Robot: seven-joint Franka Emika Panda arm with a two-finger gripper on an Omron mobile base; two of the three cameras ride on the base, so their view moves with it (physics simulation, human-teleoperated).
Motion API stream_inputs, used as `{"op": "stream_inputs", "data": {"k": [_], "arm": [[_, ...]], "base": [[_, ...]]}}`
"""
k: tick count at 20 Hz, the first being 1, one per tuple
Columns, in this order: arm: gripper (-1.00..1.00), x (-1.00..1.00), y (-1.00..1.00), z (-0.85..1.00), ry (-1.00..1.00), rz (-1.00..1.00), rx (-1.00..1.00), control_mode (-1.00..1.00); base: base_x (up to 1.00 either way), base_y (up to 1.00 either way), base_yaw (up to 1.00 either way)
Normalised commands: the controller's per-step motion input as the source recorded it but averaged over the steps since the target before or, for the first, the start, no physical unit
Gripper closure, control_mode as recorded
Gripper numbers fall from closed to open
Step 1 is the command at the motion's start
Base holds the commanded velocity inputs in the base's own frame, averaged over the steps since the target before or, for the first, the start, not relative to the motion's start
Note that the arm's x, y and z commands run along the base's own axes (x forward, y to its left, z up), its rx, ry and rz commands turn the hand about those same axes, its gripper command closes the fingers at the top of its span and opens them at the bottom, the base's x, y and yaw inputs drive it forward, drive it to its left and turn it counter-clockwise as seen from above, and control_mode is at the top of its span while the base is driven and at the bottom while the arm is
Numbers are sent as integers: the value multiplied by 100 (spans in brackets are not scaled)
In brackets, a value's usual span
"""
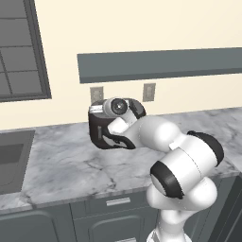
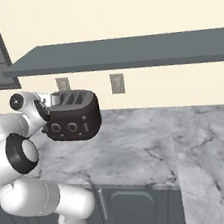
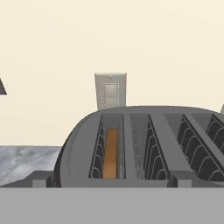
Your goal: Start the toaster. Once the lever pops up, take the bread to the plate on the dining counter.
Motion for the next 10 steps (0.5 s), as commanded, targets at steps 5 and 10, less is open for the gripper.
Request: {"op": "stream_inputs", "data": {"k": [5, 10], "arm": [[-100, 0, 0, 0, 0, 0, 0, -100], [-100, 0, 0, 0, 0, 0, 0, -100]], "base": [[0, 0, 0], [0, 0, 0]]}}
